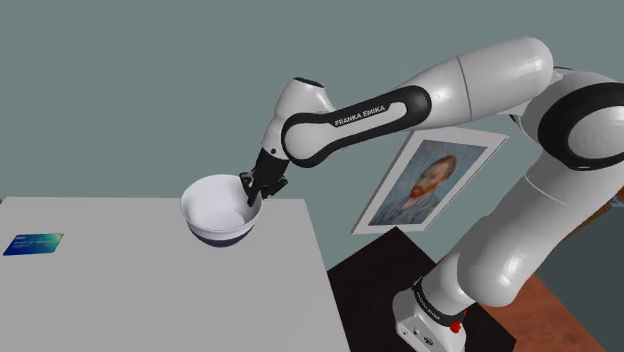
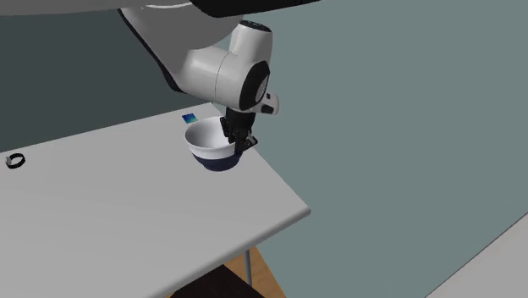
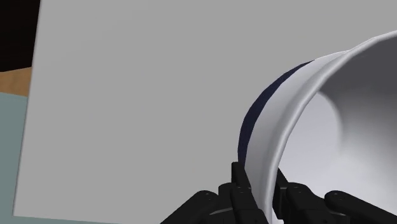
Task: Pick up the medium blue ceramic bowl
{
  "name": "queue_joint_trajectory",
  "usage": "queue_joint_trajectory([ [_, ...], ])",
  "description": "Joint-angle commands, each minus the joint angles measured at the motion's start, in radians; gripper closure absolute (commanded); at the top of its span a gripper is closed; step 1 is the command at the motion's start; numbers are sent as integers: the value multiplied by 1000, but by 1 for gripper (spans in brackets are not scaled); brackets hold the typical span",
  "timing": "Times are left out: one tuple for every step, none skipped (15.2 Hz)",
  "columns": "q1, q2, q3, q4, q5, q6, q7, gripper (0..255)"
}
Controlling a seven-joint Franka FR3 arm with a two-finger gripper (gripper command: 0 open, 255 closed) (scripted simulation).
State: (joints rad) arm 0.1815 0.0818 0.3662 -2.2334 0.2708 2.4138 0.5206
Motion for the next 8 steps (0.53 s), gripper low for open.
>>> queue_joint_trajectory([
  [-2,-16,-1,14,0,-29,4,255],
  [-2,-24,-1,19,1,-42,5,255],
  [-3,-32,-1,25,2,-55,7,255],
  [-4,-40,-2,30,2,-68,8,255],
  [-4,-48,-2,36,3,-81,10,255],
  [-5,-55,-2,42,3,-94,11,255],
  [-5,-56,-3,43,3,-96,12,255],
  [-5,-56,-3,43,3,-96,12,255],
])
